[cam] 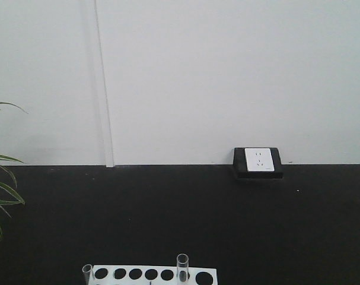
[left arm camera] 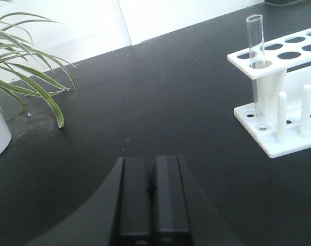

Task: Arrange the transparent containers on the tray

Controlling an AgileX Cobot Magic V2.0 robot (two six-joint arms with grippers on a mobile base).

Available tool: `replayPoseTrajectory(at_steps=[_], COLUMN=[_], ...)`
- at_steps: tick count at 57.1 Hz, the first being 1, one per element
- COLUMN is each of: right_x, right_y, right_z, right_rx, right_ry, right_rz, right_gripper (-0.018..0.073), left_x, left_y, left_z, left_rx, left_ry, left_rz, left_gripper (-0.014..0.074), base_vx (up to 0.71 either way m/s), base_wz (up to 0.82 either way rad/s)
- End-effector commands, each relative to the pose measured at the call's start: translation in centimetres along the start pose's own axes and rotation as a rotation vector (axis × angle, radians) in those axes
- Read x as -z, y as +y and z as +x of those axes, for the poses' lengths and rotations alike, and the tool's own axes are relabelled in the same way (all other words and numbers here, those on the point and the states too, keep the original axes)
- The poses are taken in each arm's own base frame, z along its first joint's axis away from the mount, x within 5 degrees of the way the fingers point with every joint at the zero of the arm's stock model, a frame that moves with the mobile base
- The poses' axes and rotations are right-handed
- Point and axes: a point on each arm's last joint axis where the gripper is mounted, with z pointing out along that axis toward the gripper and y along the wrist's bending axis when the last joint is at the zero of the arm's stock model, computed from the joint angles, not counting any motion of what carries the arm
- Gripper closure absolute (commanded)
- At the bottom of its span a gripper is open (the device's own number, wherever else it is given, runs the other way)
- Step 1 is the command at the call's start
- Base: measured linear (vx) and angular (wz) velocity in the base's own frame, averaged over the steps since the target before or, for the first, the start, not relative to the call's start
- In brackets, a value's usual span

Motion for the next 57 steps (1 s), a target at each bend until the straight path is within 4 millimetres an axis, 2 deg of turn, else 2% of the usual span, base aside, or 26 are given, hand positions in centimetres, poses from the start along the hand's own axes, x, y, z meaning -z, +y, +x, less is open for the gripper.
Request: replayPoseTrajectory(at_steps=[1,40,47,57], right_x=[0.01,0.01,0.02,0.03], right_y=[-0.04,-0.04,-0.11,-0.10], right_z=[-0.49,-0.49,-0.53,-0.64], right_rx=[0.008,0.008,0.114,0.124], right_ry=[-0.082,-0.081,-0.086,-0.097], right_rz=[0.007,0.007,0.018,0.019], right_gripper=[0.0571,0.0571,0.0571,0.0571], left_x=[-0.20,-0.20,-0.20,-0.15], left_y=[0.02,0.02,0.04,0.18], left_z=[0.45,0.45,0.40,-0.07], left_rx=[0.008,0.008,0.008,0.008], left_ry=[-0.060,-0.060,-0.066,-0.117], left_rz=[-0.020,-0.020,-0.022,-0.037], left_gripper=[0.0600,0.0600,0.0600,0.0600], base_vx=[0.00,0.00,0.00,0.00], base_wz=[0.00,0.00,0.00,0.00])
